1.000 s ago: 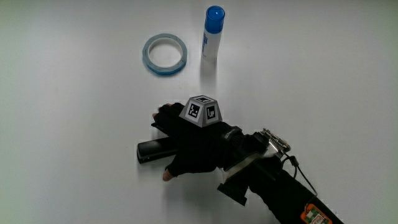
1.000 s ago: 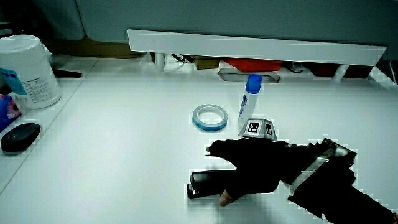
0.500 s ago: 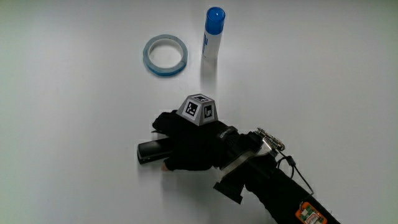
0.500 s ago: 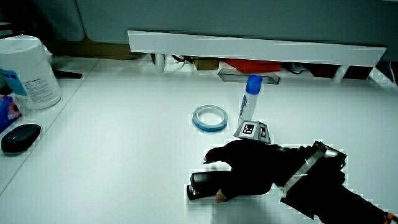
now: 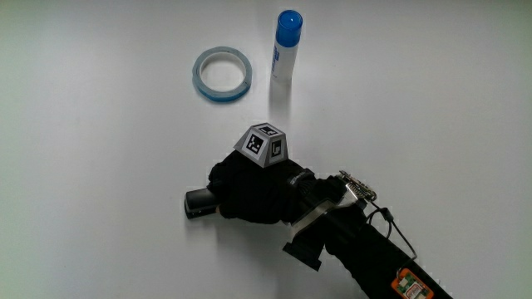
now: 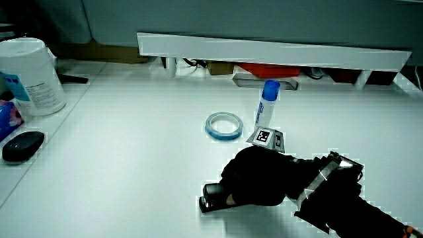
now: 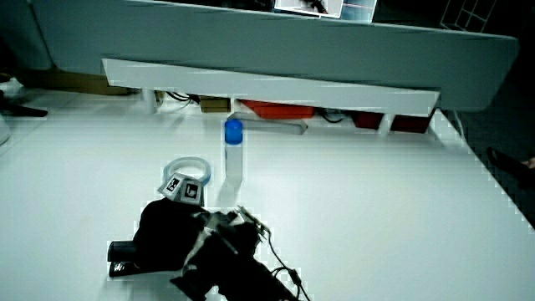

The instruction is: Pick stapper

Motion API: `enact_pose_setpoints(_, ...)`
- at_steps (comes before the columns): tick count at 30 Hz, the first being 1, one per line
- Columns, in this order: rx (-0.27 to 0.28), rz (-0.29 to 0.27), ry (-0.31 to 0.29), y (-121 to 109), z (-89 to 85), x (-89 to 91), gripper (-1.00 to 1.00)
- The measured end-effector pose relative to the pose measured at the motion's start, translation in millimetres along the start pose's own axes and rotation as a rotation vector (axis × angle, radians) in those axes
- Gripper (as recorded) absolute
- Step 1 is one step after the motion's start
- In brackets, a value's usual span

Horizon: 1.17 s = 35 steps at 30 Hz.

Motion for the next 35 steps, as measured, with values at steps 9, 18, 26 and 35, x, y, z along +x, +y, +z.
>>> enact_pose_setpoints(9, 0.015, 0.019, -0.015, -2, 2.4, -6.3, 1.0)
enact_pose_setpoints(18, 0.119, 0.038, -0.033, -22, 34.6, -13.1, 1.0)
enact_pose_setpoints(26, 0.175, 0.056, 0.005, -44, 67.2, -12.2, 1.0)
enact_pose_setpoints(35, 0.255, 0.17, 0.07, -57, 95.6, 16.3, 1.0)
